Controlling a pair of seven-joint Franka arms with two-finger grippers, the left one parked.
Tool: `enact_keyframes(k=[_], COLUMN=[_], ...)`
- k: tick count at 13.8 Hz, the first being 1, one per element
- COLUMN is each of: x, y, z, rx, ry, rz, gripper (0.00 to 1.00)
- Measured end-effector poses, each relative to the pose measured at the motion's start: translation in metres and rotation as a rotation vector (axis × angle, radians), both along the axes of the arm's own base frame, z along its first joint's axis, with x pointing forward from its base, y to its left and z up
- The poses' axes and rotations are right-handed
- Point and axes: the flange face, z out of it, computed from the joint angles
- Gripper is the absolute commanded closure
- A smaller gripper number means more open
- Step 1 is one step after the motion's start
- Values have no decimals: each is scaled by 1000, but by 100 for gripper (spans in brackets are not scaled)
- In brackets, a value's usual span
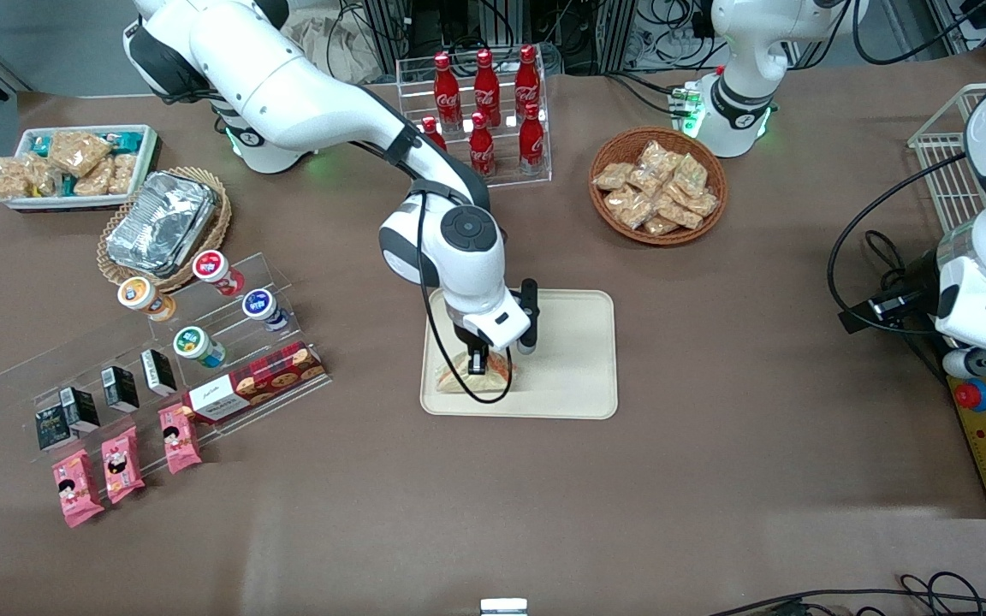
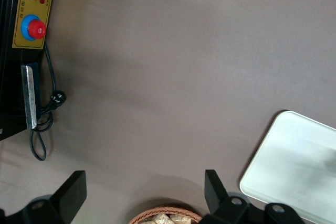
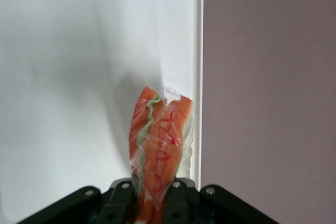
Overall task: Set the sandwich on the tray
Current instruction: 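Lower the sandwich onto the tray and open the right gripper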
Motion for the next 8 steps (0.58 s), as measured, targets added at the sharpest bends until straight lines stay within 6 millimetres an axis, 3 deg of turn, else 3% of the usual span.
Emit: enact_keyframes(k=[2,3,5,6,7,8], x=[1,1,2,2,2,3], y=[1,2,2,2,2,2], z=[-10,-15,-24,-28,-32,-35], rx=[12,19,27,27,29,32], ry=[0,0,1,3,4,4], rz=[-10,-15,-17,-17,-18,-20], gripper=[91,77,73,64,35,30])
